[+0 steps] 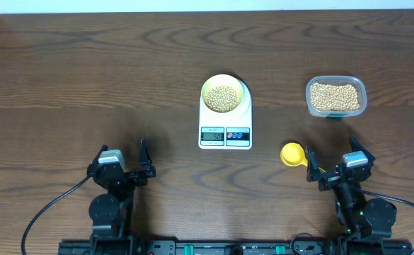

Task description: Scoop item into bowl and weigh 50g on scale

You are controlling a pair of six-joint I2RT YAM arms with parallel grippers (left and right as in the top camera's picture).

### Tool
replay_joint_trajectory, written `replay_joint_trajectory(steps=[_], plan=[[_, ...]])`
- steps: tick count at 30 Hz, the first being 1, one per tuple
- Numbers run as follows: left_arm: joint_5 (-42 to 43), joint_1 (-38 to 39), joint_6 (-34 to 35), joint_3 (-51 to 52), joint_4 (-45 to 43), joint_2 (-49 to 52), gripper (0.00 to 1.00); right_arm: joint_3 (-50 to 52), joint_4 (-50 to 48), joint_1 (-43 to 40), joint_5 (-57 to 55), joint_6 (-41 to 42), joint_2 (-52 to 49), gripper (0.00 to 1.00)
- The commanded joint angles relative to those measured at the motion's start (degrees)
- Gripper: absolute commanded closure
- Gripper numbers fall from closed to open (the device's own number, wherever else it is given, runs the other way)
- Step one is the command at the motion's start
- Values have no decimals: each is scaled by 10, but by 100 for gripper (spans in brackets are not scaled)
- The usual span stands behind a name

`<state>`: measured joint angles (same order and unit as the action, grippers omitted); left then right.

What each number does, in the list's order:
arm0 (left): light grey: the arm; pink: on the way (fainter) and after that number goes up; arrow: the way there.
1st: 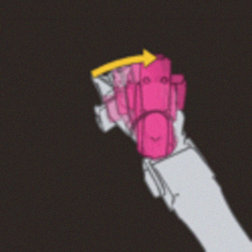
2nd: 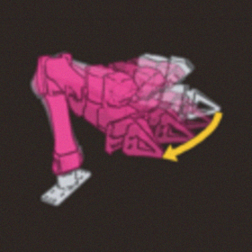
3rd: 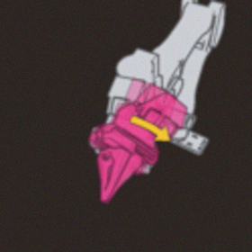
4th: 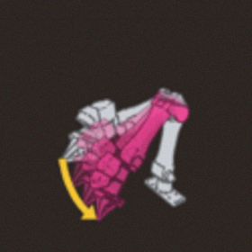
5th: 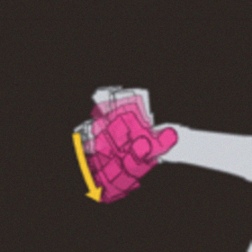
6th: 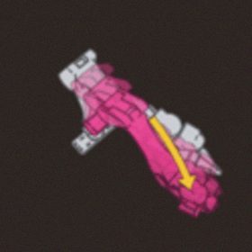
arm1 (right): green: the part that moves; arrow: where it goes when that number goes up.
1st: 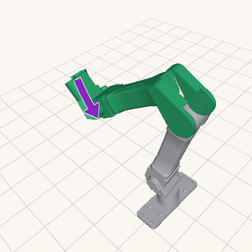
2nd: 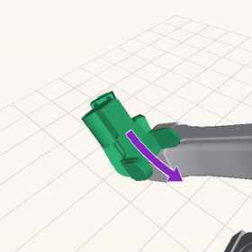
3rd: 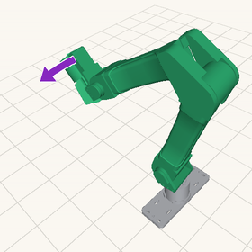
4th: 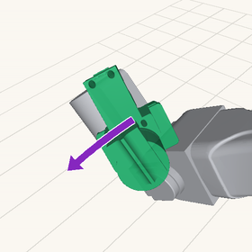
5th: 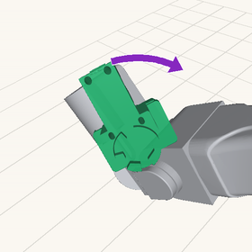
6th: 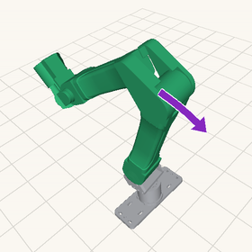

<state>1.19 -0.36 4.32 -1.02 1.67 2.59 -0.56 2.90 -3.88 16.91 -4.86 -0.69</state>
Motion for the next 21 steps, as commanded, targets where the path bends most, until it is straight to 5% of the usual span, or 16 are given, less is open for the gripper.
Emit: replay_joint_trajectory(steps=[1,21], plan=[[-7,-2,1,7,17,-25,2,2,1,3,-2,-3,3,1],[-8,-2,1,7,24,-25,2,2,0,8,-3,-3,4,1]])
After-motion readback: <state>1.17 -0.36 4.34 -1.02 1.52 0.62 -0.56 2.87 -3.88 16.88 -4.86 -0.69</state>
